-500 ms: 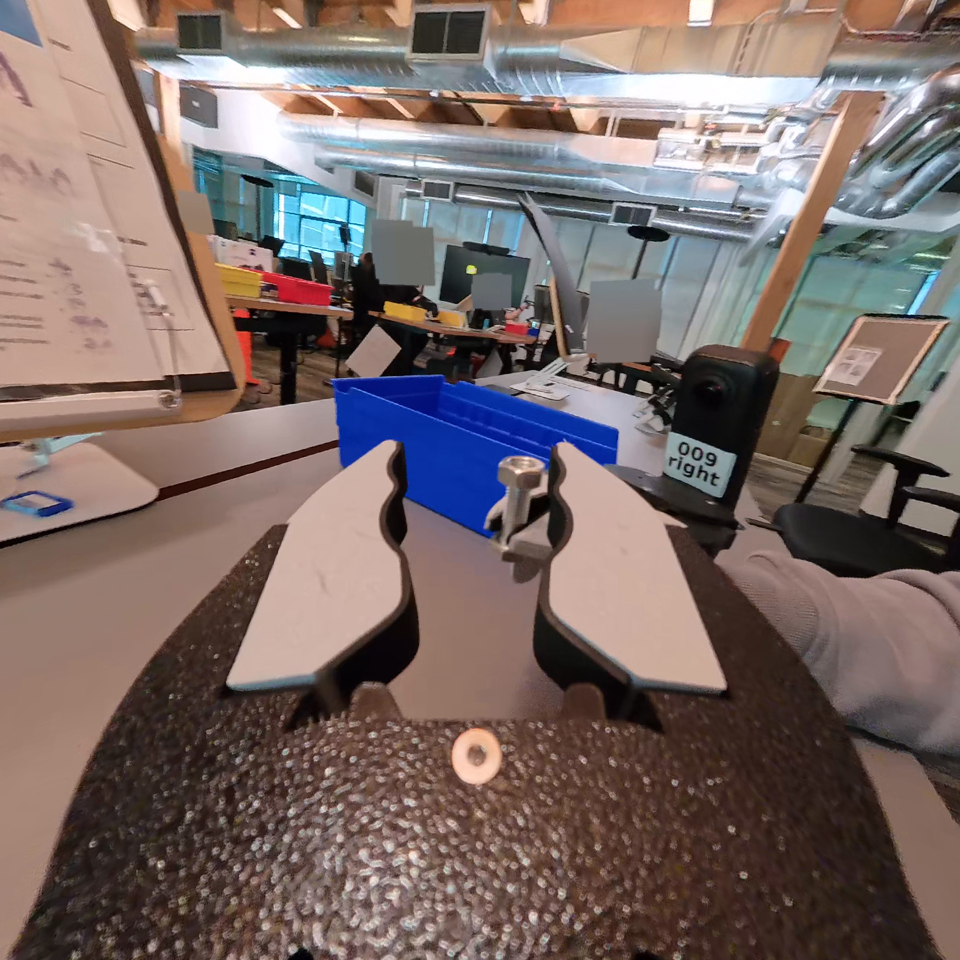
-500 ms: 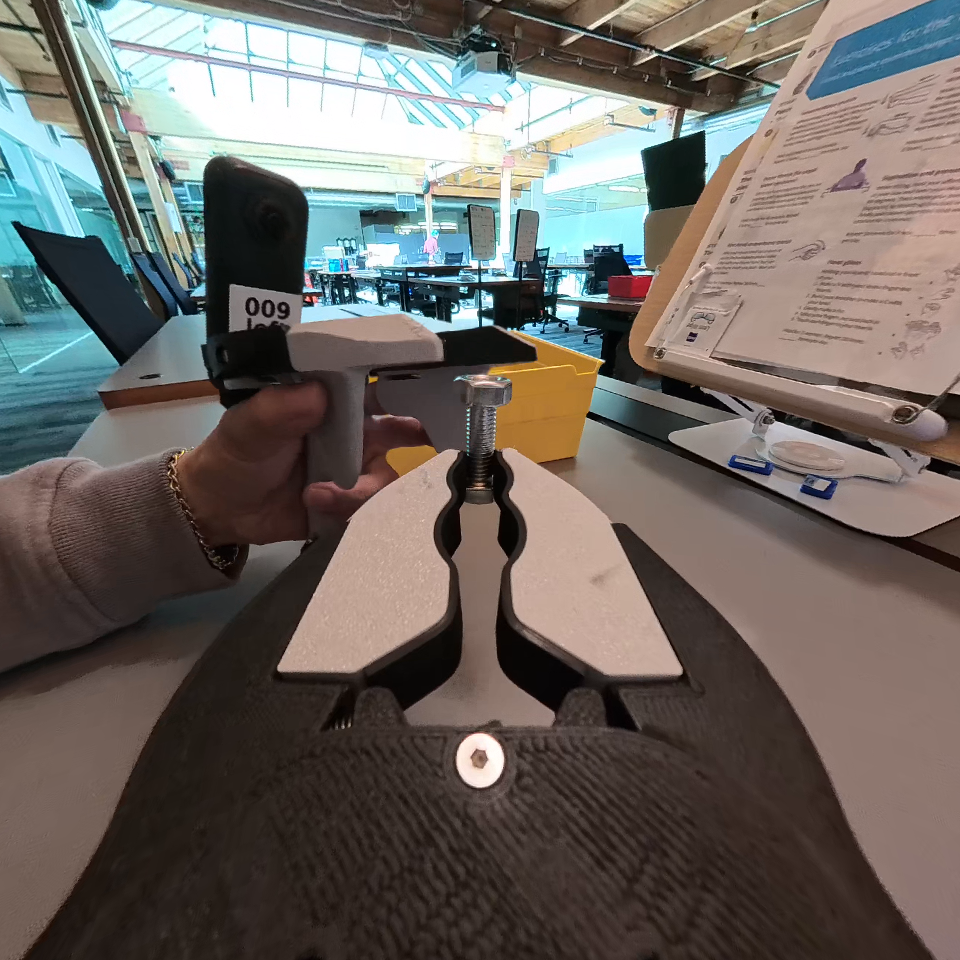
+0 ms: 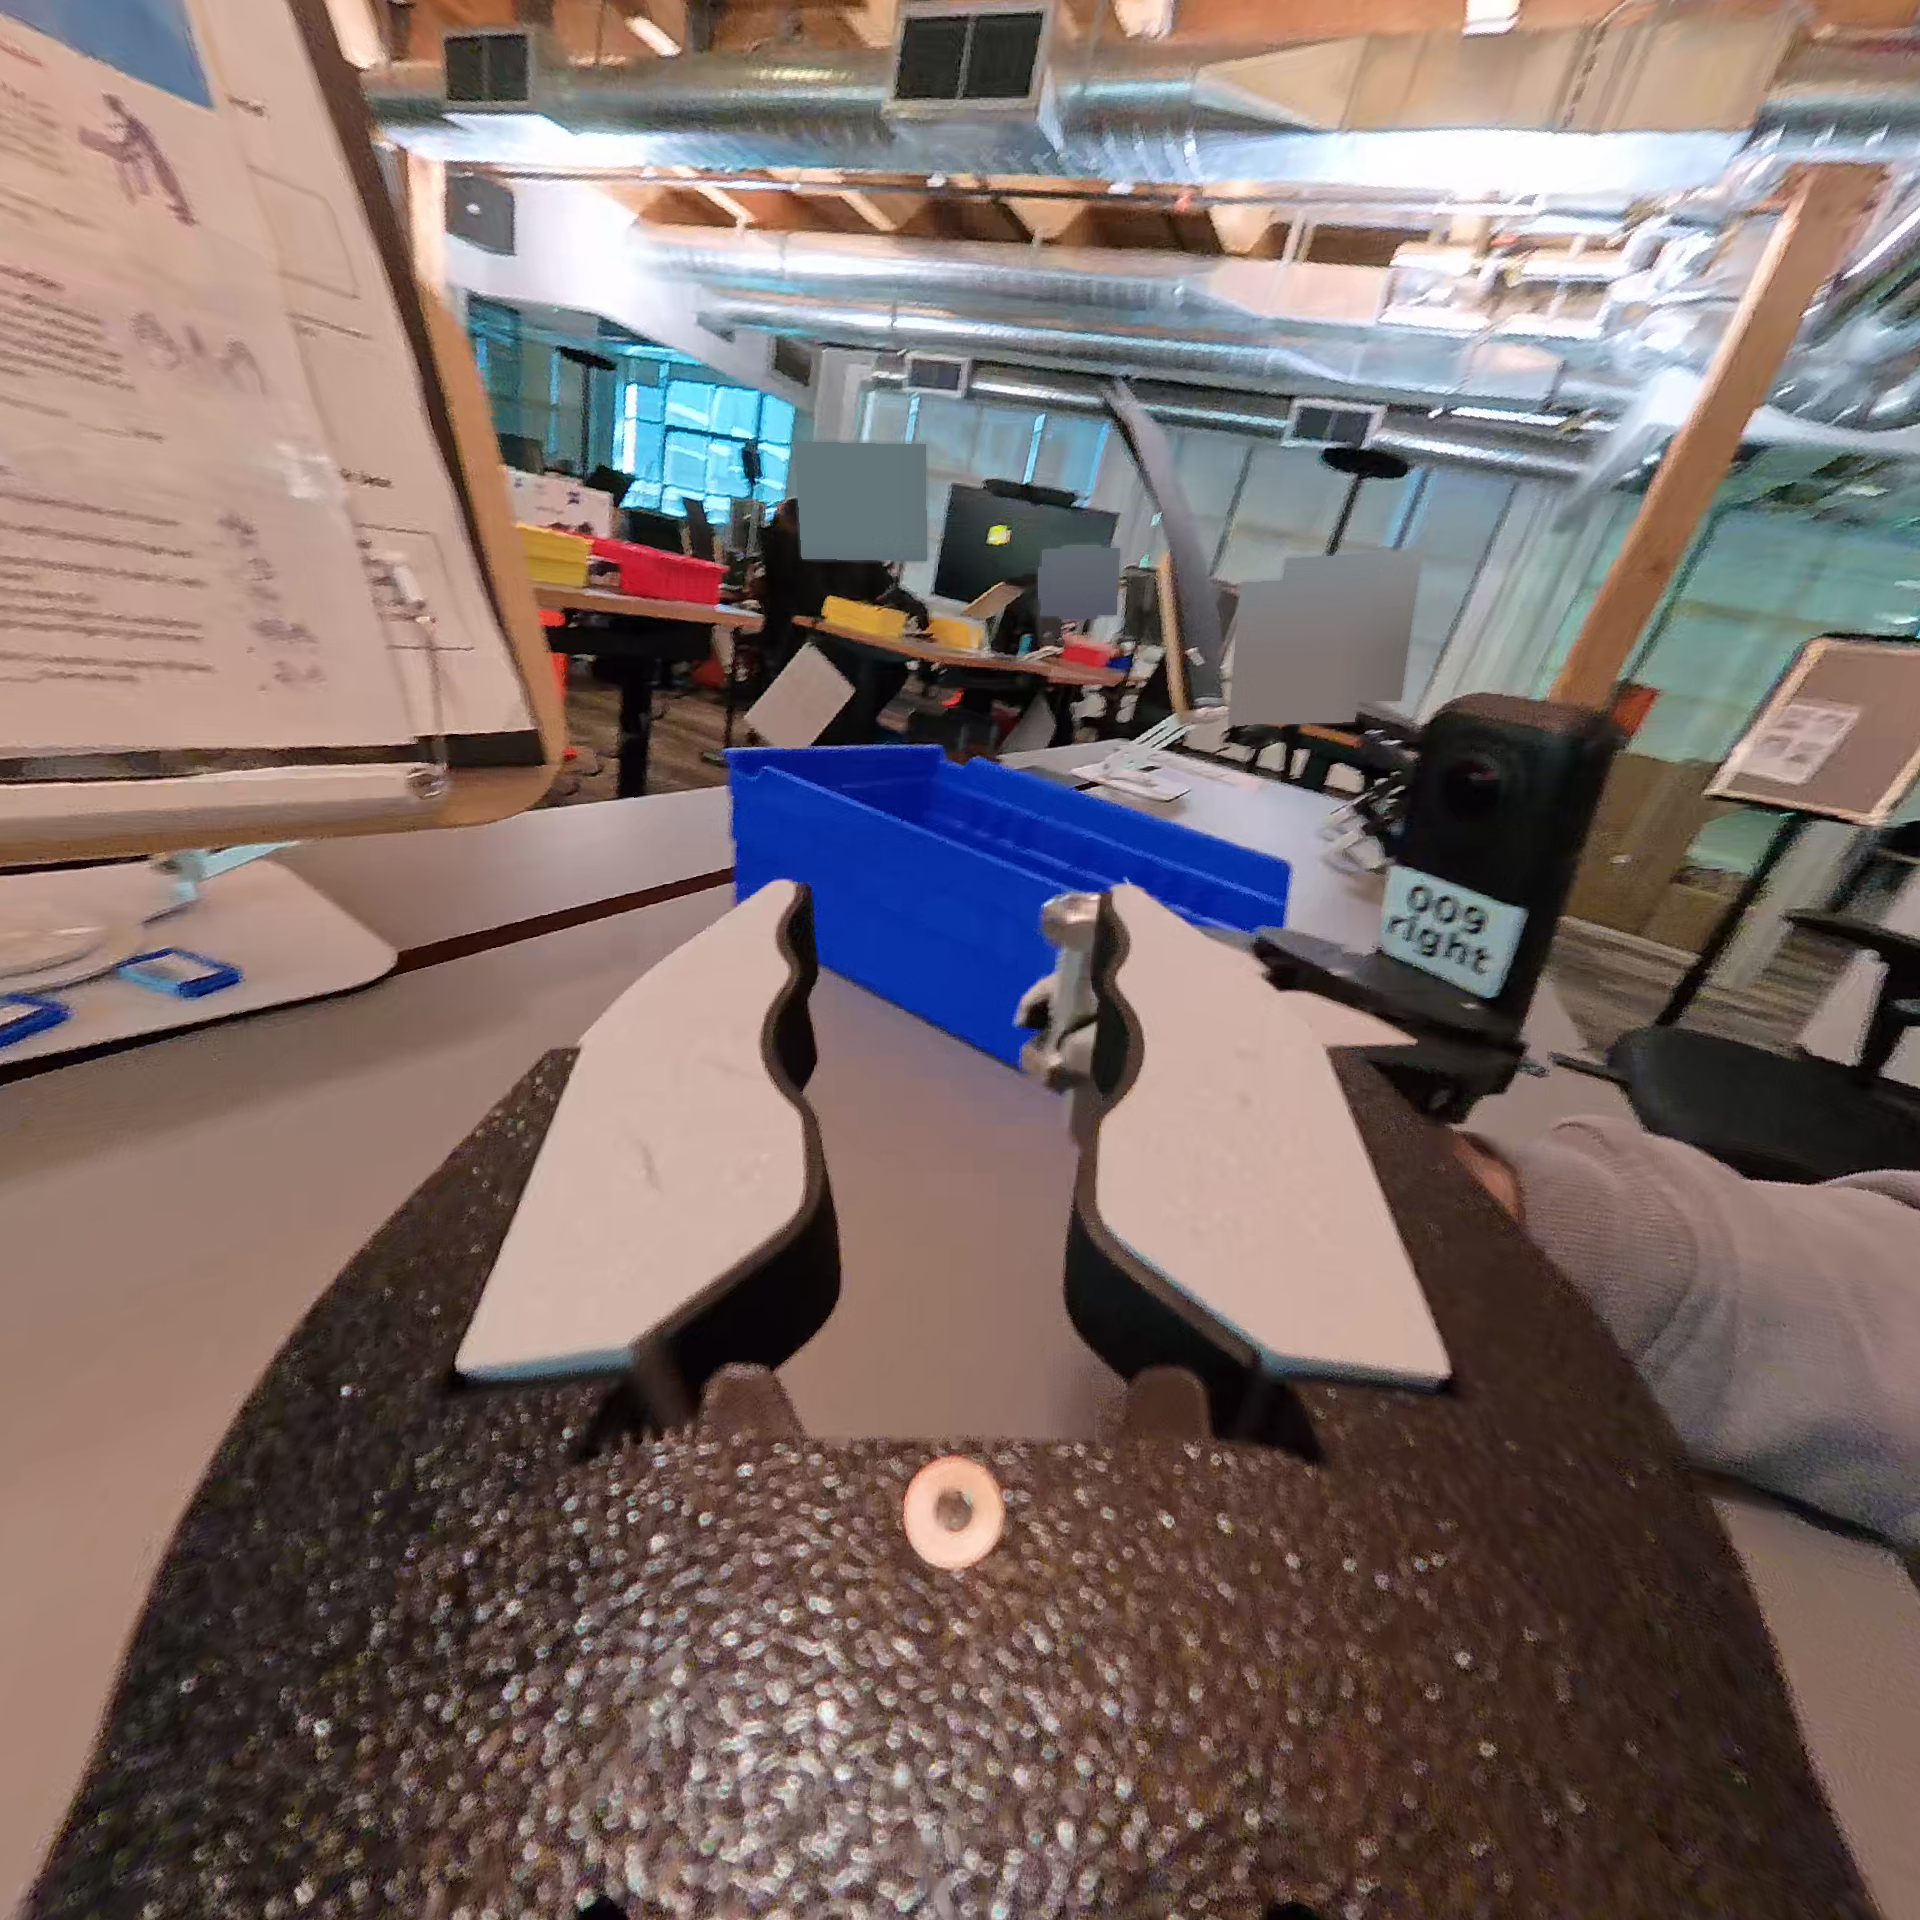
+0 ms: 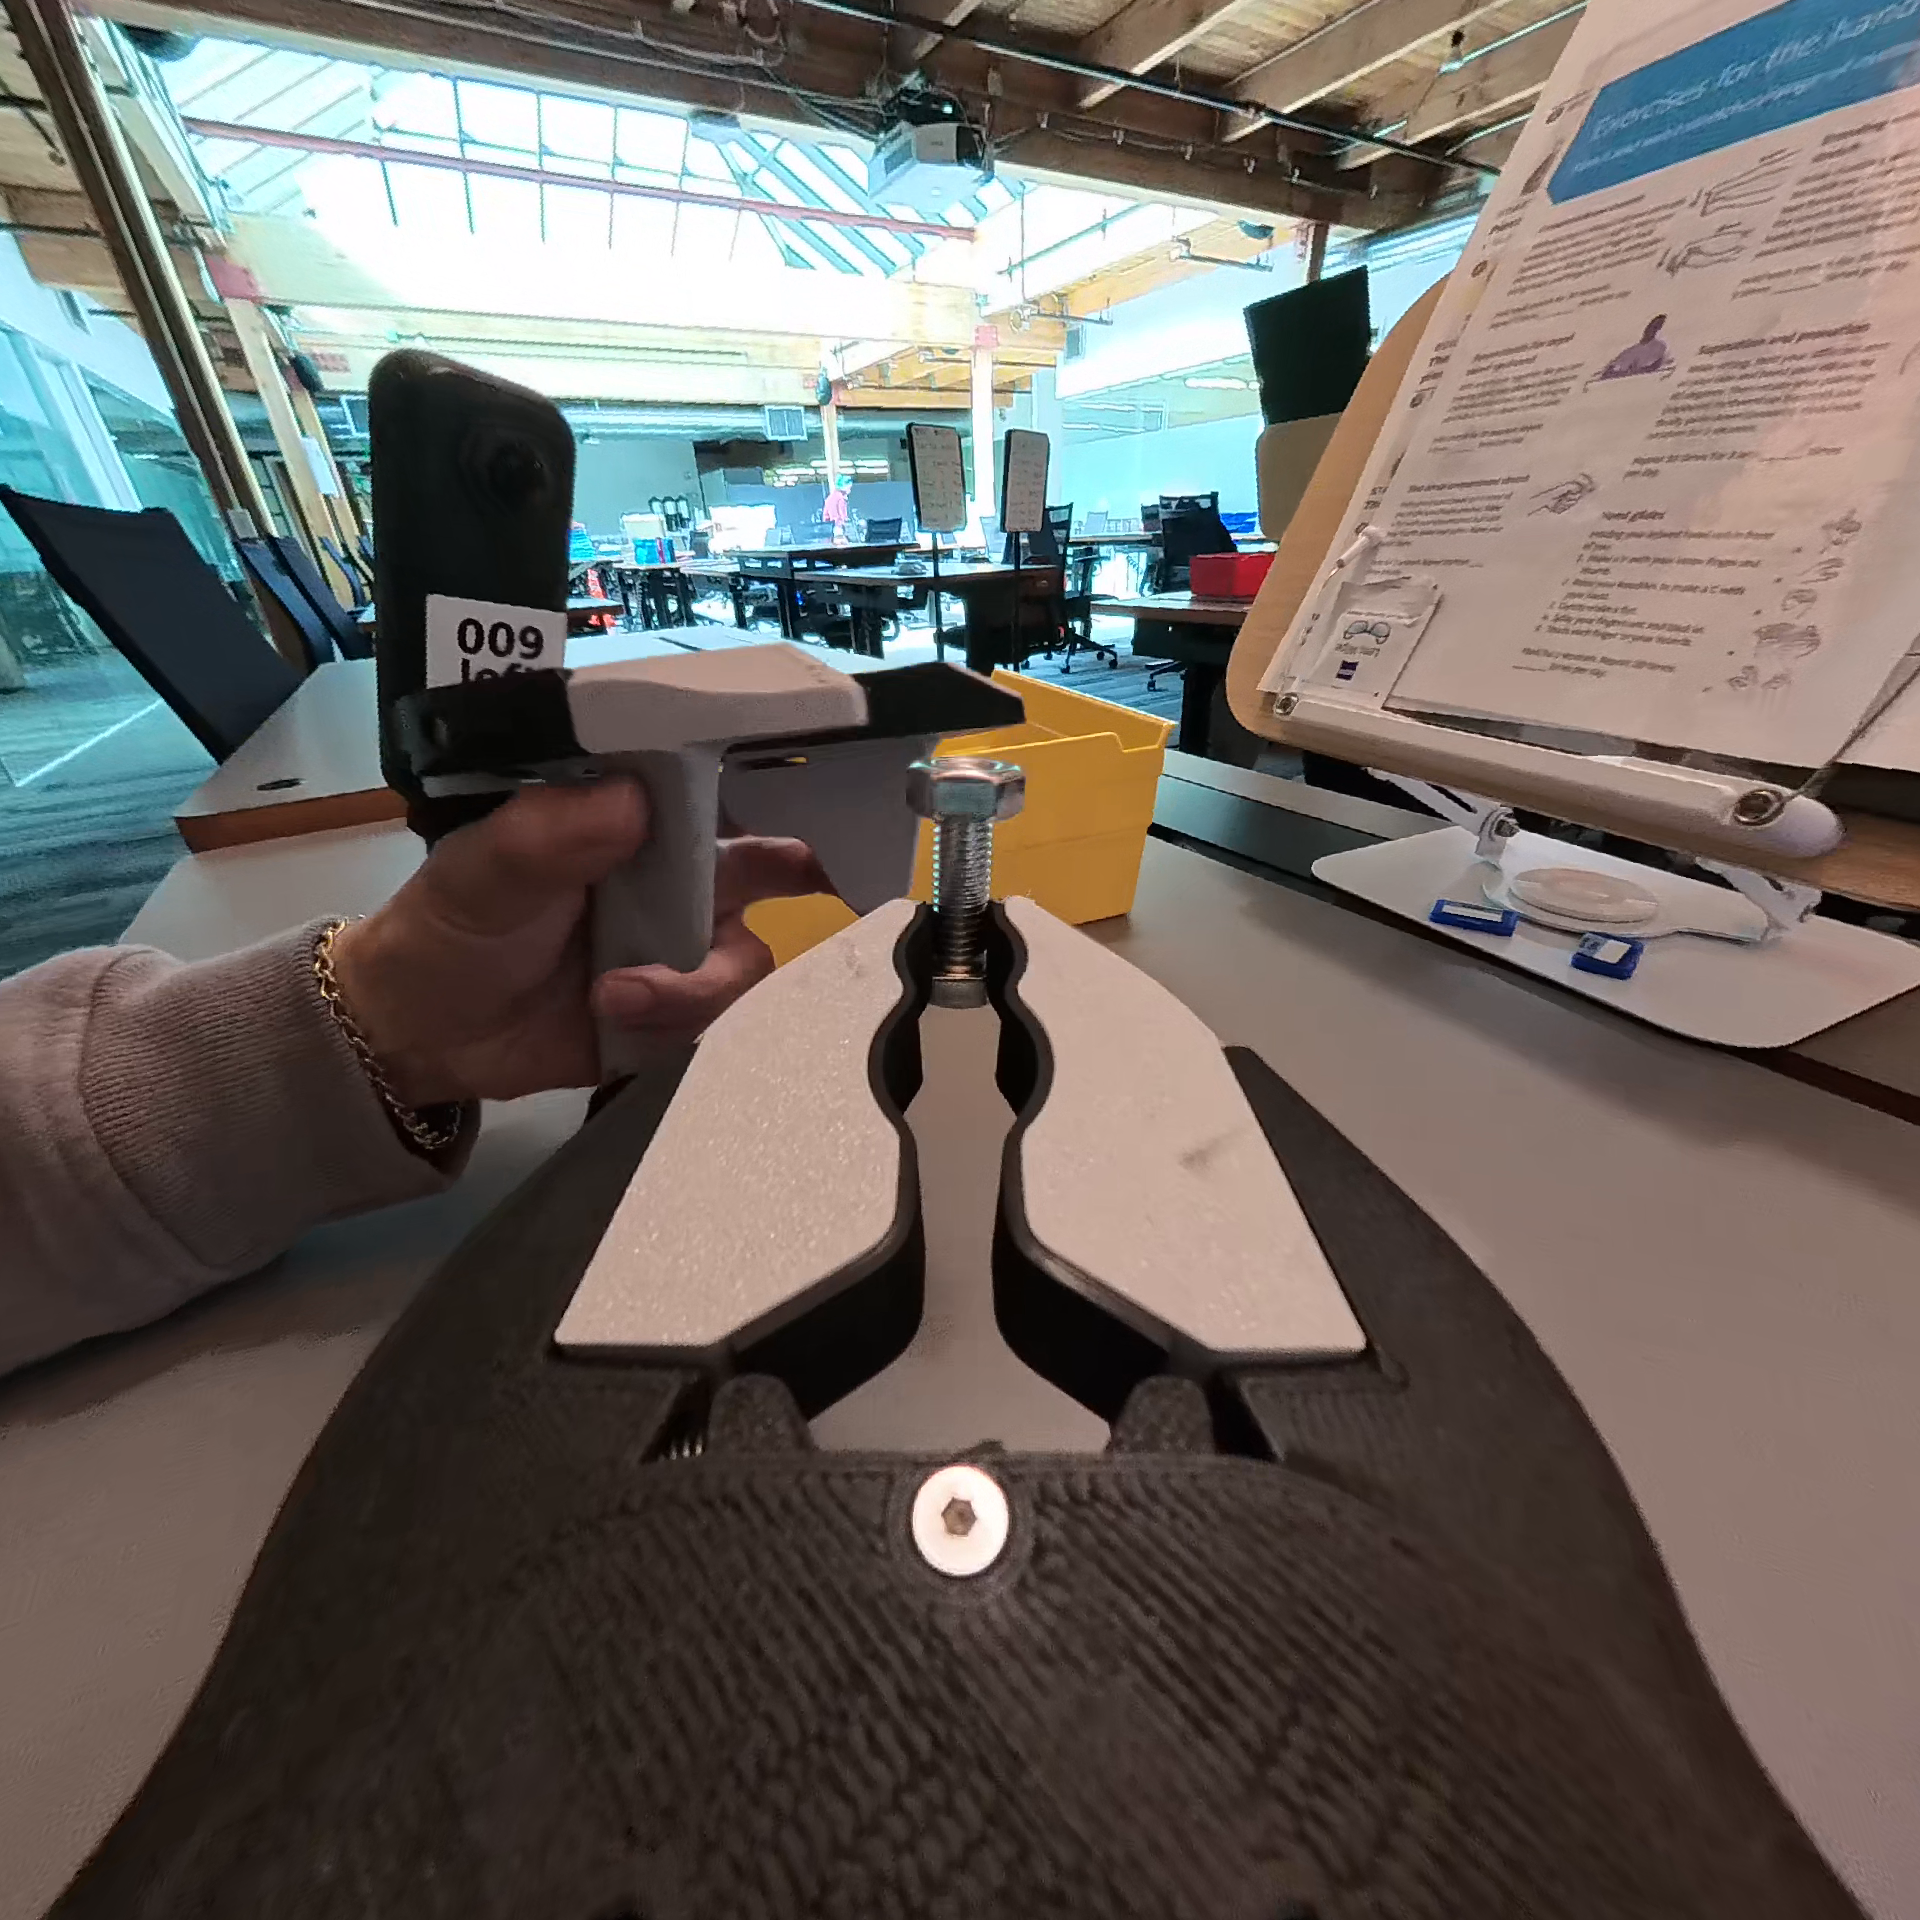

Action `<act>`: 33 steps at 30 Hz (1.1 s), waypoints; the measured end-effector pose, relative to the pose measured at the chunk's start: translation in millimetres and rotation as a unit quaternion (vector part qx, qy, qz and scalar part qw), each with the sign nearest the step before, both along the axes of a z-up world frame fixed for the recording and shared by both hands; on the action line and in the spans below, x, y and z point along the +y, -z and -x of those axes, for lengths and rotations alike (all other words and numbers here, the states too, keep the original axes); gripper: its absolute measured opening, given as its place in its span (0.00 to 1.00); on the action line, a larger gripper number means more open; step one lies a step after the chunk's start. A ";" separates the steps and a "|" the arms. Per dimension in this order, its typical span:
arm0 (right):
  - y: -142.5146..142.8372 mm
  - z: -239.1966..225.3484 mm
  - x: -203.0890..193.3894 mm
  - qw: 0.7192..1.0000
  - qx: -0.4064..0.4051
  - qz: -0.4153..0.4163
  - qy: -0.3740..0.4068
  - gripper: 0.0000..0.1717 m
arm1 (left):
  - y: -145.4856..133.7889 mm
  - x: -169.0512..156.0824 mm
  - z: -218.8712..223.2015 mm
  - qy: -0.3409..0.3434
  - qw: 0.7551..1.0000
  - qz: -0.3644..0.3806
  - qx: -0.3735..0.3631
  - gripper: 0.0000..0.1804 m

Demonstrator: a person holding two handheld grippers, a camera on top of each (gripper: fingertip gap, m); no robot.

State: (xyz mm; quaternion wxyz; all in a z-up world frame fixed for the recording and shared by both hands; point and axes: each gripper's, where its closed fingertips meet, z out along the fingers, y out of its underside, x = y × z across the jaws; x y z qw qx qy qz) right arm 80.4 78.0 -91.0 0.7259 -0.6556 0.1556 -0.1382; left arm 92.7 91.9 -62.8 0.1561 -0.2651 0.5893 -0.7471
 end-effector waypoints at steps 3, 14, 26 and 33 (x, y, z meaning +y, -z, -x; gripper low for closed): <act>2.3 2.4 3.3 1.000 -0.005 0.010 -0.003 0.05 | 3.9 -15.6 4.3 0.017 1.000 -0.011 0.001 0.29; 0.5 -2.3 -2.2 1.000 0.004 -0.001 0.004 0.05 | 11.7 7.9 -10.2 -0.033 0.999 -0.034 0.009 0.29; 2.4 -2.5 -1.7 1.000 0.012 -0.004 0.000 0.05 | 18.6 1.0 -13.3 -0.032 0.999 -0.033 0.028 0.31; 4.7 -0.4 1.7 1.000 0.013 0.005 -0.004 0.05 | 9.3 -10.3 -2.9 0.006 1.000 -0.012 0.026 0.33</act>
